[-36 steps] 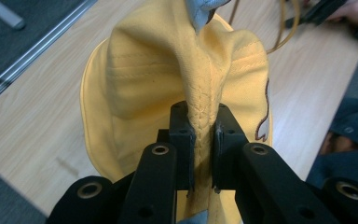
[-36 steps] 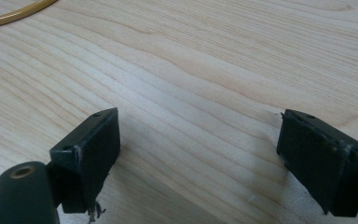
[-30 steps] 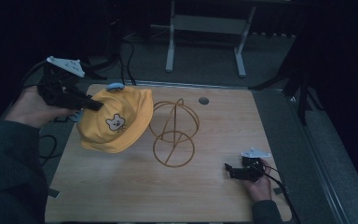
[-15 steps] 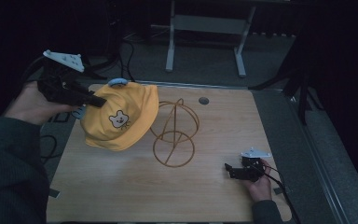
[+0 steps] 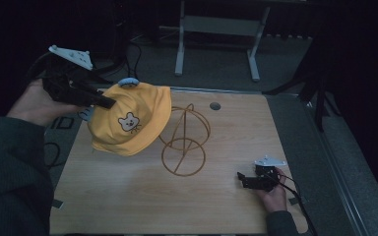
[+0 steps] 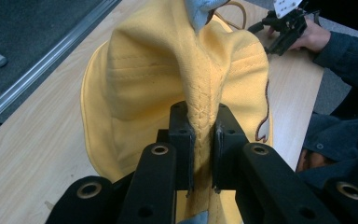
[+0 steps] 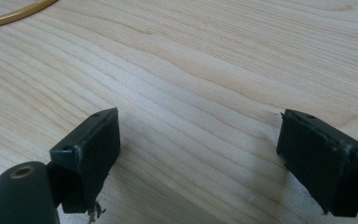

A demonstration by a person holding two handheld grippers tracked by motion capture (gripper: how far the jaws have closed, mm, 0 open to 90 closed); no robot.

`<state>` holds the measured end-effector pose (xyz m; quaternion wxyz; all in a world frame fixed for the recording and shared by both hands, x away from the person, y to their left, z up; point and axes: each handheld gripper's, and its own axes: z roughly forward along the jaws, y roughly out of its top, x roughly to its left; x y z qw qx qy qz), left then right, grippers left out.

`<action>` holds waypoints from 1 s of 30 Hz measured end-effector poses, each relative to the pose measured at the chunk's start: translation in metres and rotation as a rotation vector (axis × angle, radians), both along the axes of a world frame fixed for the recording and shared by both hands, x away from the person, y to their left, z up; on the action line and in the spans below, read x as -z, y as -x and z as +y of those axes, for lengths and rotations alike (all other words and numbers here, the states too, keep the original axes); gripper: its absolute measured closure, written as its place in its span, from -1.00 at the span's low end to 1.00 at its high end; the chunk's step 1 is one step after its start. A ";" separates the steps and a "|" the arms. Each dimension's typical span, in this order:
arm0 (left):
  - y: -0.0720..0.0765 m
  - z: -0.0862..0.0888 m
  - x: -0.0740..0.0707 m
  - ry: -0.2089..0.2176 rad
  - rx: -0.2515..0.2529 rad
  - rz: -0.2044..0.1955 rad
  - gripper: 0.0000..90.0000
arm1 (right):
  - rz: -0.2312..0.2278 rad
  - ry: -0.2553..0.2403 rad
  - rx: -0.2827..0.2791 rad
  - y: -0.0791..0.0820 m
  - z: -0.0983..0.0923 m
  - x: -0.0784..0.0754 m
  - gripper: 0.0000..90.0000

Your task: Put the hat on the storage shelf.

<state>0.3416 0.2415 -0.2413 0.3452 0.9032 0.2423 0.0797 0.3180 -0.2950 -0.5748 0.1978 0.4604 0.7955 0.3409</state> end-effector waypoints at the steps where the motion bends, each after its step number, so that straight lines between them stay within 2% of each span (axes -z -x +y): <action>1: 0.000 0.000 0.000 0.000 0.000 0.000 0.80 | 0.000 0.000 0.000 0.000 0.000 0.000 -0.71; 5: -0.003 -0.001 -0.003 0.010 0.011 0.010 0.80 | 0.000 0.000 0.000 0.000 0.000 0.000 -0.71; 12: -0.007 -0.008 -0.006 0.004 0.032 0.017 0.80 | -0.001 0.001 -0.001 0.000 0.000 0.000 -0.71; 26: -0.018 -0.022 -0.004 -0.007 0.047 0.033 0.79 | -0.001 0.001 -0.001 0.000 0.000 0.000 -0.71; 30: -0.023 -0.031 -0.005 -0.012 0.058 0.037 0.79 | -0.001 0.000 -0.001 0.000 0.000 0.000 -0.71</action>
